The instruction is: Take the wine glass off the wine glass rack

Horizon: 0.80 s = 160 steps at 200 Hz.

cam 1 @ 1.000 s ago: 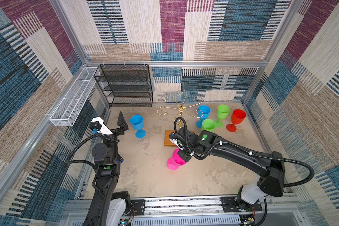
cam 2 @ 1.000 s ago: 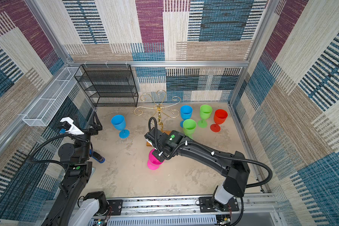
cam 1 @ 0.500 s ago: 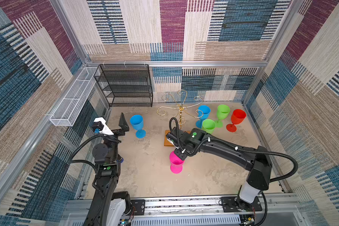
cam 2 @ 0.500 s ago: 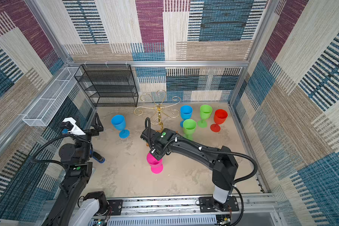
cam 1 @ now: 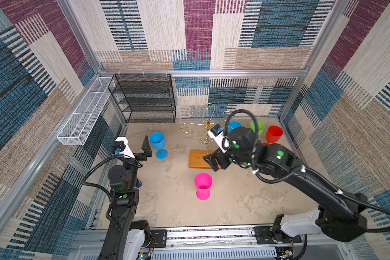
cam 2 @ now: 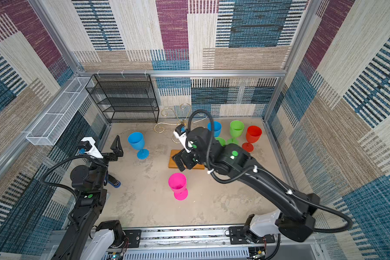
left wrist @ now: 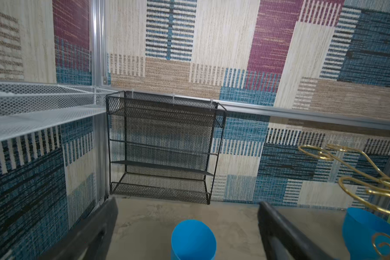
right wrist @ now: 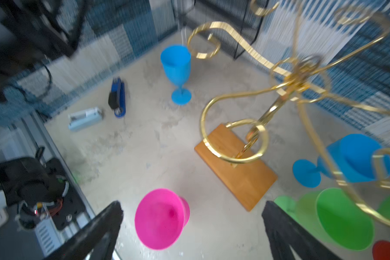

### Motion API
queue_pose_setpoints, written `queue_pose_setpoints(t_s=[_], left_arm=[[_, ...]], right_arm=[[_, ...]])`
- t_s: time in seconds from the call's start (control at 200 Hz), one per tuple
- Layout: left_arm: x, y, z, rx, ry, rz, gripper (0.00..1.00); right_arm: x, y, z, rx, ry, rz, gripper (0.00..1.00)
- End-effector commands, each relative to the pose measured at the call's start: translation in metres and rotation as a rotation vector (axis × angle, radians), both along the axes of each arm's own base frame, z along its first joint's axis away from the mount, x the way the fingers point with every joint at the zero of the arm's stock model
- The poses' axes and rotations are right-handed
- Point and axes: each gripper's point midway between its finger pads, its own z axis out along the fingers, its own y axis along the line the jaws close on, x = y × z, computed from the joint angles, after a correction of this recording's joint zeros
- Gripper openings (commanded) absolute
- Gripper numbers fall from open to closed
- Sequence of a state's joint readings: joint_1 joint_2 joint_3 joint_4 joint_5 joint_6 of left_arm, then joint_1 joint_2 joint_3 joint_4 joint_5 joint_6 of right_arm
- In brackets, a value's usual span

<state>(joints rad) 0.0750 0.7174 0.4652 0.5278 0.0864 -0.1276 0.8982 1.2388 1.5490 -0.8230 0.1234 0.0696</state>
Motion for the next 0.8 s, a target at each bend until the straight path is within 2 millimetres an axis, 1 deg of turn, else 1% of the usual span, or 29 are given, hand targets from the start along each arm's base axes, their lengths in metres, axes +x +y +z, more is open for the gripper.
queue_pose_setpoints(t_s=[0.0, 0.04, 0.085, 0.17, 0.235, 0.29, 0.316, 0.326, 0.361, 0.421, 0.501, 0.551, 0.636, 0.711, 0.796], left_arm=[[-0.002, -0.004, -0.037, 0.031, 0.102, -0.002, 0.99], [-0.004, -0.004, -0.049, 0.029, 0.122, 0.008, 0.99], [-0.003, -0.007, -0.062, 0.027, 0.151, 0.015, 0.99], [0.001, -0.019, -0.083, 0.090, 0.200, 0.019, 0.99], [0.003, -0.027, -0.097, 0.141, 0.218, 0.032, 0.99], [0.002, -0.028, -0.105, 0.125, 0.204, 0.037, 0.99], [0.001, -0.027, -0.115, 0.116, 0.215, 0.037, 0.99], [0.001, -0.027, -0.109, 0.108, 0.184, 0.039, 0.99], [0.000, -0.026, -0.113, 0.100, 0.169, 0.045, 0.99], [0.001, -0.026, -0.125, 0.119, 0.198, 0.046, 0.99], [0.000, -0.025, -0.140, 0.120, 0.237, 0.051, 0.99], [-0.002, -0.023, -0.143, 0.113, 0.220, 0.063, 0.99], [-0.003, -0.018, -0.154, 0.114, 0.229, 0.086, 0.99], [-0.002, -0.012, -0.167, 0.097, 0.276, 0.122, 0.99], [0.000, -0.011, -0.175, 0.109, 0.274, 0.126, 0.99]], right_arm=[[0.002, -0.031, 0.046, 0.174, -0.177, -0.074, 0.99], [0.000, -0.047, 0.049, 0.202, -0.219, -0.108, 0.99], [0.003, -0.067, 0.047, 0.211, -0.244, -0.178, 0.99], [0.013, -0.093, 0.028, 0.195, -0.231, -0.281, 0.99], [0.021, -0.105, 0.014, 0.198, -0.218, -0.324, 0.99], [0.029, -0.113, 0.001, 0.194, -0.203, -0.362, 0.99], [0.034, -0.118, -0.005, 0.190, -0.196, -0.380, 0.99], [0.036, -0.119, -0.007, 0.189, -0.194, -0.388, 0.99], [0.042, -0.126, -0.013, 0.187, -0.189, -0.414, 0.99], [0.052, -0.134, -0.025, 0.190, -0.186, -0.446, 0.99], [0.070, -0.149, -0.044, 0.189, -0.168, -0.500, 0.99], [0.082, -0.159, -0.058, 0.187, -0.148, -0.536, 0.99], [0.099, -0.175, -0.074, 0.202, -0.154, -0.585, 0.99], [0.111, -0.191, -0.088, 0.205, -0.171, -0.636, 0.99], [0.122, -0.209, -0.111, 0.192, -0.144, -0.685, 0.99]])
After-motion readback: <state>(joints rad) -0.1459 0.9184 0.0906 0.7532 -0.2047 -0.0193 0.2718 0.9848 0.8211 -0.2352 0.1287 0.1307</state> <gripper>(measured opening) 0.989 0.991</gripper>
